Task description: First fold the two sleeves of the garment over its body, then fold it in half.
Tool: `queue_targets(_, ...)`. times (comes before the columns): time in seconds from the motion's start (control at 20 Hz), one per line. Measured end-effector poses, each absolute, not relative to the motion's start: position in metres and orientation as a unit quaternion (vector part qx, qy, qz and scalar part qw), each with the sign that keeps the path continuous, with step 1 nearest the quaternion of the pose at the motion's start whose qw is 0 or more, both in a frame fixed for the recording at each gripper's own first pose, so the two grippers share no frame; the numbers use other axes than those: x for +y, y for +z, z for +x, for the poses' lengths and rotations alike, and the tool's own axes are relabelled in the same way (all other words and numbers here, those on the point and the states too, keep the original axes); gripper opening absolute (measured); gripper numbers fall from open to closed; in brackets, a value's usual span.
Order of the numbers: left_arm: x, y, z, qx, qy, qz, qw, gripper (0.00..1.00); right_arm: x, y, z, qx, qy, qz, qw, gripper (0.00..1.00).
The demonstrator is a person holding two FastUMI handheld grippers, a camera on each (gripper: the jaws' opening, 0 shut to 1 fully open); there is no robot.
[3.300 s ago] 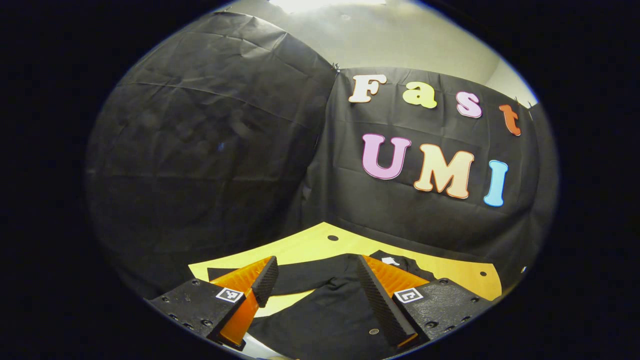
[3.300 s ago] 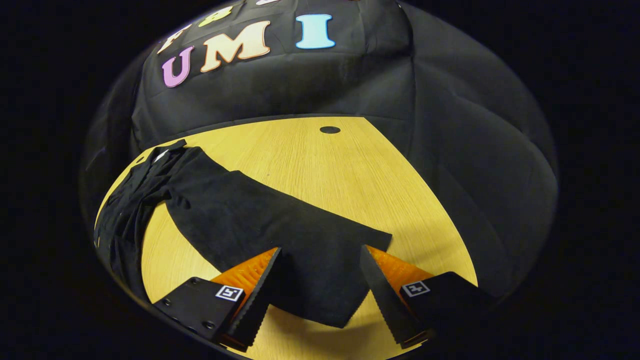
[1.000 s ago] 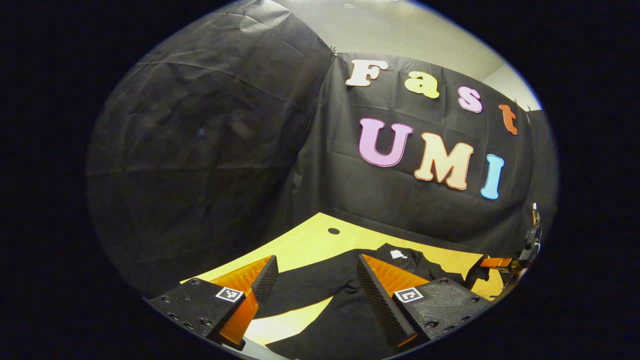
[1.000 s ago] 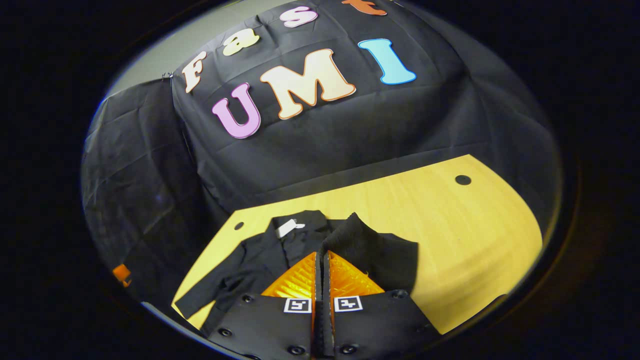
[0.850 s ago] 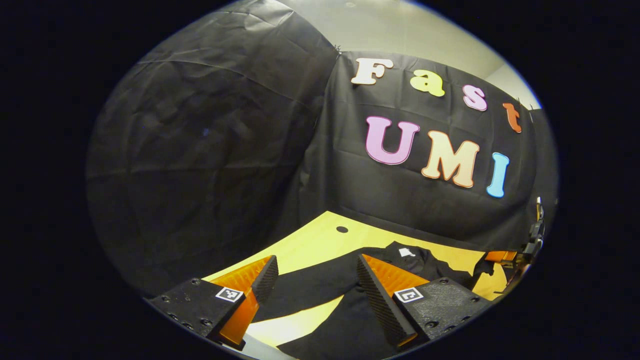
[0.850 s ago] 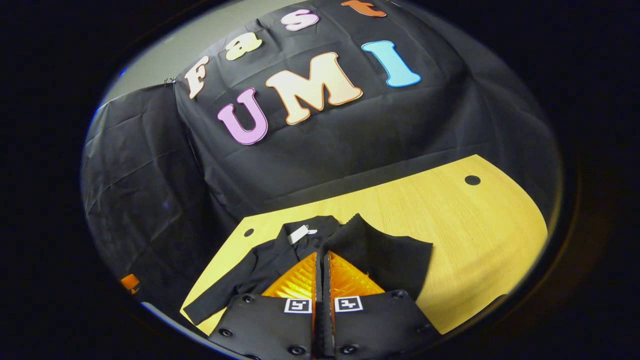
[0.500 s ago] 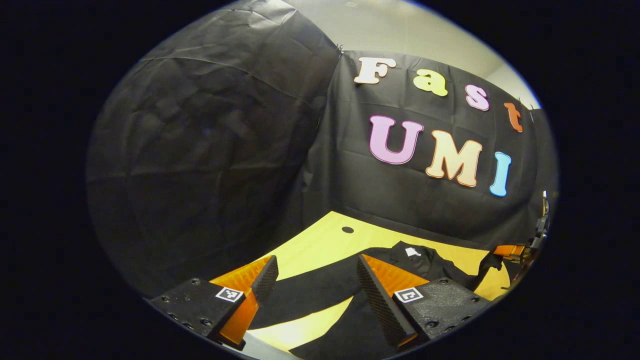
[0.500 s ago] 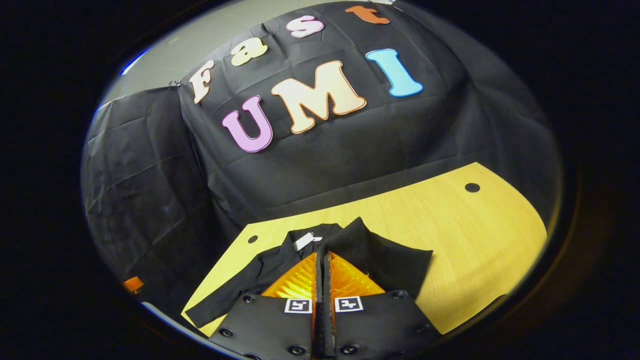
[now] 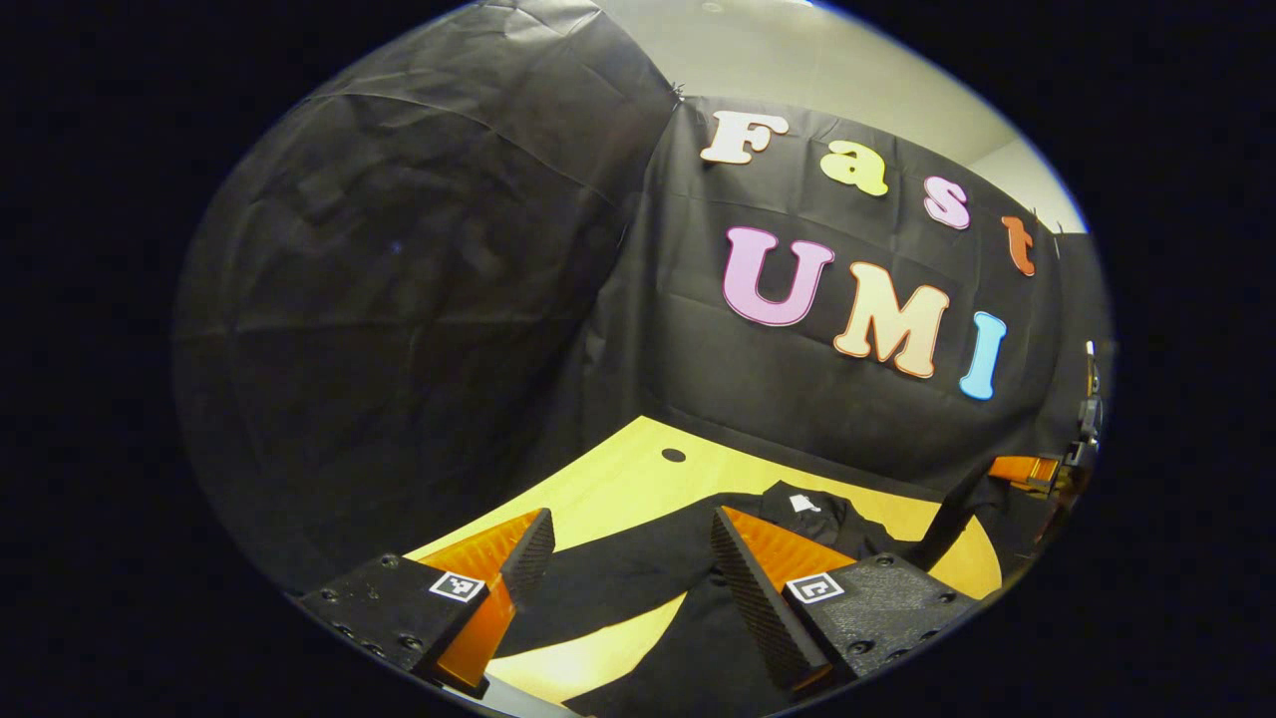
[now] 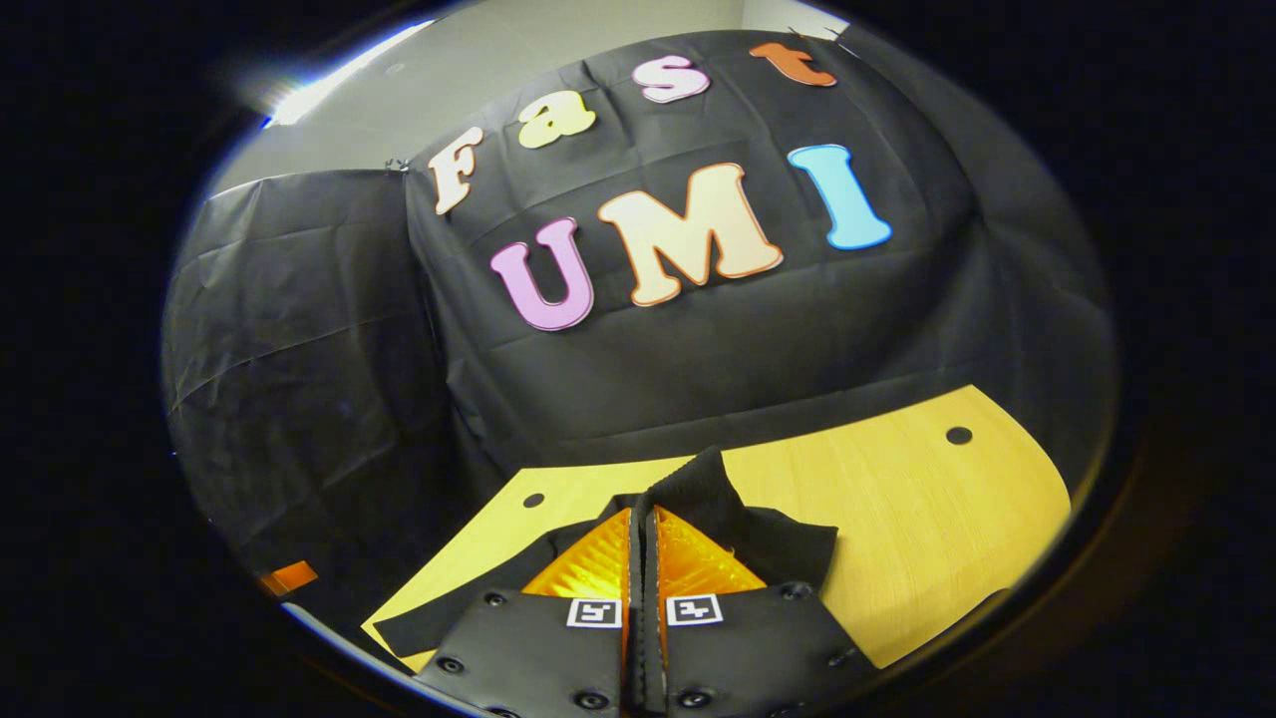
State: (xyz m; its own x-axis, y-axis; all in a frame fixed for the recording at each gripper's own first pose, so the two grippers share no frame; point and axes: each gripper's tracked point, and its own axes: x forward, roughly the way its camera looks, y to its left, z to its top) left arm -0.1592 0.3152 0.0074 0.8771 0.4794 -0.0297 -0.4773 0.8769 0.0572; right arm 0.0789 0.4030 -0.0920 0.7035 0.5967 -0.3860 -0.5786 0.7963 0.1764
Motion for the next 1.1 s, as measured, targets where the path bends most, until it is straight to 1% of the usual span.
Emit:
queue_targets(0.05, 0.319, 0.008, -0.161, 0.021, 0.249, 0.023, 0.968, 0.92, 0.415, -0.089, 0.078, 0.213, 0.328, 0.010, 0.920, 0.07)
queue_targets(0.1, 0.322, 0.007, -0.163, 0.021, 0.251, 0.020, 0.967, 0.92, 0.430, -0.088, 0.074, 0.211, 0.339, 0.001, 0.917, 0.02)
queue_targets(0.15, 0.325, 0.007, -0.165, 0.022, 0.257, 0.017, 0.966, 0.92, 0.447, -0.087, 0.071, 0.208, 0.352, -0.007, 0.913, 0.02)
queue_targets(0.2, 0.329, 0.006, -0.167, 0.023, 0.261, 0.016, 0.965, 0.94, 0.462, -0.087, 0.068, 0.207, 0.363, -0.015, 0.909, 0.02)
queue_targets(0.25, 0.334, 0.004, -0.171, 0.025, 0.266, 0.016, 0.964, 0.92, 0.479, -0.088, 0.066, 0.207, 0.375, -0.024, 0.903, 0.00)
queue_targets(0.3, 0.337, 0.004, -0.173, 0.026, 0.269, 0.017, 0.963, 0.93, 0.496, -0.092, 0.063, 0.208, 0.387, -0.032, 0.898, 0.02)
queue_targets(0.4, 0.346, -0.001, -0.178, 0.032, 0.278, 0.026, 0.960, 0.94, 0.529, -0.106, 0.061, 0.221, 0.408, -0.035, 0.885, 0.01)
queue_targets(0.45, 0.350, -0.005, -0.181, 0.037, 0.282, 0.029, 0.958, 0.92, 0.543, -0.115, 0.058, 0.228, 0.416, -0.031, 0.880, 0.05)
queue_targets(0.5, 0.354, -0.008, -0.183, 0.042, 0.286, 0.029, 0.957, 0.92, 0.555, -0.124, 0.056, 0.237, 0.421, -0.029, 0.875, 0.02)
queue_targets(0.55, 0.356, -0.010, -0.184, 0.044, 0.288, 0.029, 0.956, 0.94, 0.566, -0.132, 0.055, 0.243, 0.427, -0.026, 0.871, 0.02)
queue_targets(0.6, 0.360, -0.013, -0.186, 0.049, 0.290, 0.029, 0.955, 0.94, 0.576, -0.143, 0.055, 0.253, 0.430, -0.024, 0.866, 0.05)
queue_targets(0.65, 0.365, -0.018, -0.188, 0.054, 0.293, 0.030, 0.954, 0.92, 0.586, -0.155, 0.054, 0.261, 0.435, -0.019, 0.861, 0.02)
queue_targets(0.7, 0.371, -0.022, -0.189, 0.059, 0.295, 0.032, 0.953, 0.93, 0.594, -0.167, 0.054, 0.273, 0.437, -0.011, 0.857, 0.05)
queue_targets(0.75, 0.377, -0.027, -0.190, 0.064, 0.297, 0.035, 0.952, 0.94, 0.601, -0.181, 0.055, 0.283, 0.439, -0.007, 0.853, 0.02)
queue_targets(0.9, 0.395, -0.042, -0.192, 0.079, 0.303, 0.048, 0.948, 0.92, 0.617, -0.214, 0.066, 0.296, 0.437, -0.004, 0.849, 0.00)
queue_targets(0.95, 0.401, -0.047, -0.192, 0.086, 0.306, 0.052, 0.947, 0.92, 0.623, -0.226, 0.069, 0.302, 0.438, 0.000, 0.846, 0.02)
queue_targets(1.05, 0.411, -0.060, -0.193, 0.100, 0.310, 0.055, 0.944, 0.94, 0.633, -0.239, 0.073, 0.306, 0.442, 0.013, 0.843, 0.02)
queue_targets(1.1, 0.415, -0.068, -0.191, 0.108, 0.312, 0.052, 0.943, 0.94, 0.635, -0.243, 0.076, 0.305, 0.441, 0.017, 0.844, 0.05)
